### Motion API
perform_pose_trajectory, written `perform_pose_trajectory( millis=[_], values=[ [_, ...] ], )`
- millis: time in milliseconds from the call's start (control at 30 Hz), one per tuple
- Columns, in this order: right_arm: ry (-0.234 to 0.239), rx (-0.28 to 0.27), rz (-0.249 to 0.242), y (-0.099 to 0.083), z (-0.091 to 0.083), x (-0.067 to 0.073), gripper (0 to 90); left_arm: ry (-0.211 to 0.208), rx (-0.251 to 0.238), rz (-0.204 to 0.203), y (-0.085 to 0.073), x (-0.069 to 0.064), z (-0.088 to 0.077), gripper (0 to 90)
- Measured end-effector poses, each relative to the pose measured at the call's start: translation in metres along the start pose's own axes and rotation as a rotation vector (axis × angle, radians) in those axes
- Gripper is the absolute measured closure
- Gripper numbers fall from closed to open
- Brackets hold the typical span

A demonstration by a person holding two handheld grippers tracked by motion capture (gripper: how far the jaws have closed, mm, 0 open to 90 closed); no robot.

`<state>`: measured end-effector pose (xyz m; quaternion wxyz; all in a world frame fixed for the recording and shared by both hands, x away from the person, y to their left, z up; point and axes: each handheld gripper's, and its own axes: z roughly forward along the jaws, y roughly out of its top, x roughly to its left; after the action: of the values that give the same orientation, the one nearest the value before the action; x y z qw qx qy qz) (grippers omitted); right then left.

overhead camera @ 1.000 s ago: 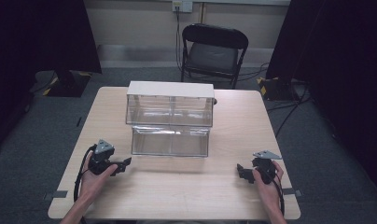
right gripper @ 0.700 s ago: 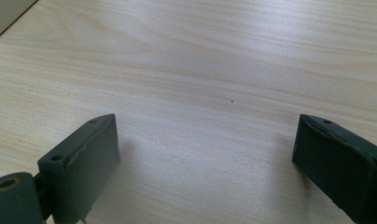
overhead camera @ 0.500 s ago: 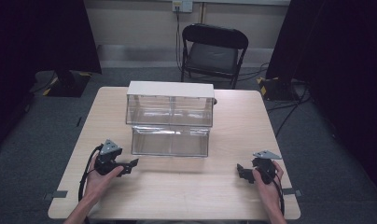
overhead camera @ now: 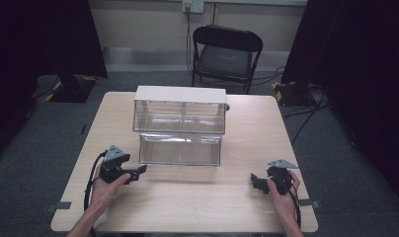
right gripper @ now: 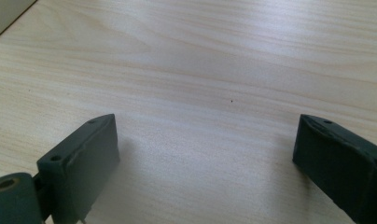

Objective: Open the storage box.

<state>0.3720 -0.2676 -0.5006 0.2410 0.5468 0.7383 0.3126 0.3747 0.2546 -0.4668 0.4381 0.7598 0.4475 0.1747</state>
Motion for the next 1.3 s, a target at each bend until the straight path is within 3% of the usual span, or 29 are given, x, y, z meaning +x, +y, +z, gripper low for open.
perform_pose_trajectory(
  millis=[700,767,1300],
  values=[
    [0.000,0.000,0.000,0.0000,0.0000,0.0000,6.2,-0.023,-0.010,0.020,0.0003,-0.0022,-0.0020,17.7],
    [0.000,0.000,0.000,0.0000,0.0000,0.0000,6.2,-0.024,-0.014,0.039,0.0002,-0.0026,-0.0024,18.1],
    [-0.002,0.002,0.002,0.0001,0.0002,-0.0001,5.5,-0.039,-0.042,0.032,0.0013,-0.0049,-0.0052,16.2]
  ],
)
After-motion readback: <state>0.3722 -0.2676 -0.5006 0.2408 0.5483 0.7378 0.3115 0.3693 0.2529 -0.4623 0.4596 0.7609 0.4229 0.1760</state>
